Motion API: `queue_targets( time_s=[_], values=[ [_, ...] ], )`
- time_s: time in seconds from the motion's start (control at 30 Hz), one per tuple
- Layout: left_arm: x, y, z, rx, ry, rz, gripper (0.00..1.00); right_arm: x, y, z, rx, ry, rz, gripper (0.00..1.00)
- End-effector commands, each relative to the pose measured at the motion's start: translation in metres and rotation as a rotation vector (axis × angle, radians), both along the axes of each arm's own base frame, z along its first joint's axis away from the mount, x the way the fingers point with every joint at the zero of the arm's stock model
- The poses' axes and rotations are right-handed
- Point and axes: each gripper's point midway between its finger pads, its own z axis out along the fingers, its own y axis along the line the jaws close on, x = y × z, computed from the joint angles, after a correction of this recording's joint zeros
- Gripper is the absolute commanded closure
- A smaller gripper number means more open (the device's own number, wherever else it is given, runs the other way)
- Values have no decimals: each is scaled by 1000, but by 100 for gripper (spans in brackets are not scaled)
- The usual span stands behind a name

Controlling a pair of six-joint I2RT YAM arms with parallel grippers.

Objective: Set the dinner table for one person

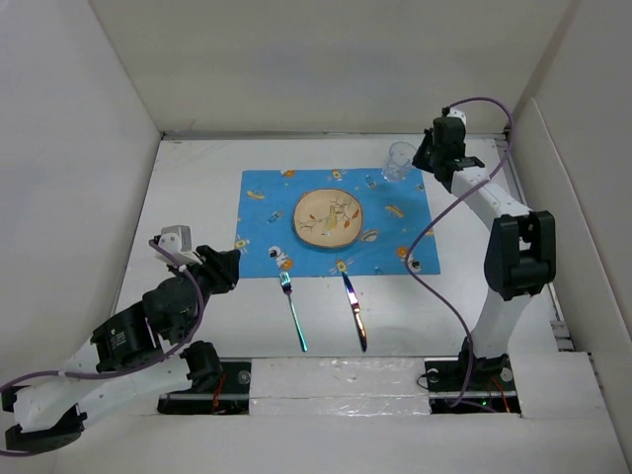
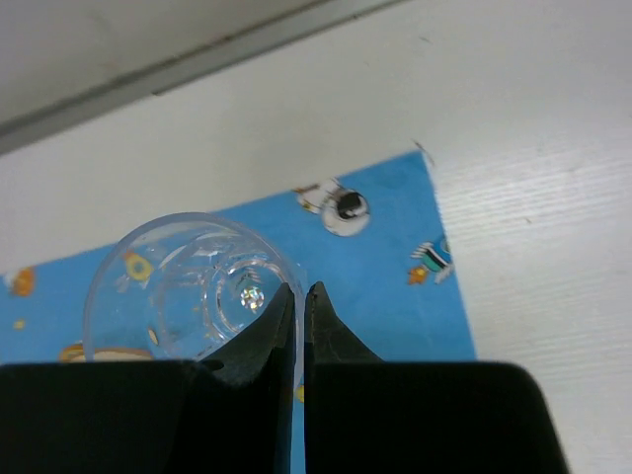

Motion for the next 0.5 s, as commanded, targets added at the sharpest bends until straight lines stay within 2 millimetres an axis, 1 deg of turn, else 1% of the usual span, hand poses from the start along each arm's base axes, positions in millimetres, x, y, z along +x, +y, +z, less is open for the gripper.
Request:
queue_targets(
  time_s=[0.0, 0.07, 0.13, 0.2, 0.23, 0.27, 0.3, 0.33, 0.37, 0.4, 0.47],
  values=[
    [1, 3, 13, -31, -27, 14, 69, 7, -9, 8, -78, 12, -22, 100],
    [0, 4, 14, -39, -32, 10, 68, 6, -23, 3, -114, 39, -69, 100],
    [0, 4, 15, -43, -34, 12, 68, 8, -27, -2, -133, 47, -86, 100],
    [0, 3, 14, -43, -31, 5, 67, 11, -37, -7, -138, 60, -100, 100],
    [0, 3, 15, -46, -32, 5, 67, 12, -38, -16, -144, 82, -105, 100],
    [0, 3, 15, -46, -33, 5, 67, 16, -44, -14, -144, 77, -119, 100],
    [0, 3, 14, -43, -31, 6, 67, 18, -44, -14, -145, 74, -118, 100],
    [0, 3, 15, -44, -32, 3, 67, 20, -45, -20, -151, 85, -122, 100],
    [0, 3, 14, -43, -31, 2, 66, 23, -45, -20, -155, 83, -125, 100],
    [-1, 3, 15, -49, -33, 0, 65, 27, -46, -14, -161, 73, -130, 100],
    [-1, 4, 16, -54, -37, 3, 64, 29, -47, -21, -173, 89, -133, 100]
  ],
)
